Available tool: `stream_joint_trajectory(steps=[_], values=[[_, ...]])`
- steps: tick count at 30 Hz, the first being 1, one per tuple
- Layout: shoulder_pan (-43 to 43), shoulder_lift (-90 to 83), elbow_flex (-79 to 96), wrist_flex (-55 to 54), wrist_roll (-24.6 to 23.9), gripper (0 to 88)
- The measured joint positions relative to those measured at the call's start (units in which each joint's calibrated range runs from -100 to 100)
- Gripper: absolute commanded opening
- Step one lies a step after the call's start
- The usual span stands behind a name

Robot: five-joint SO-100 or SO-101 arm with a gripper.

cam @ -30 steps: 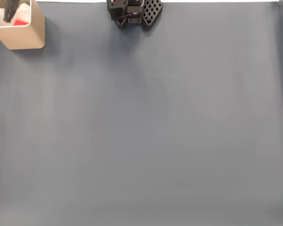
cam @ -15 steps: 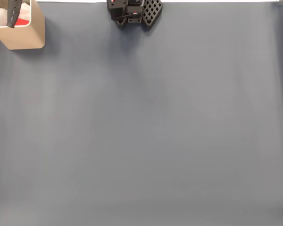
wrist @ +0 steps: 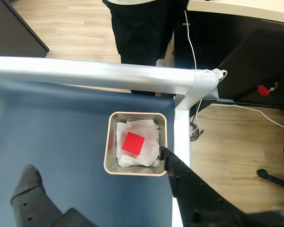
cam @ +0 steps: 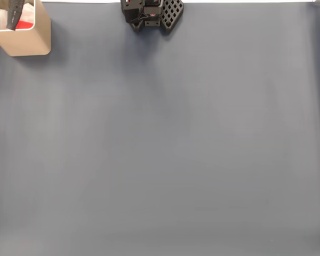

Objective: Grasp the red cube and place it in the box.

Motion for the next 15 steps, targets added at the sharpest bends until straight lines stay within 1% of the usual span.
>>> stream_joint_trajectory(steps=[5, 7, 9, 15], values=[[0.0, 0.0, 0.0, 0.0, -0.1, 52.2], [0.0, 0.0, 0.0, 0.0, -0.1, 48.5], [0.0, 0.0, 0.0, 0.0, -0.1, 42.2], [0.0, 0.0, 0.0, -0.2, -0.1, 18.8]])
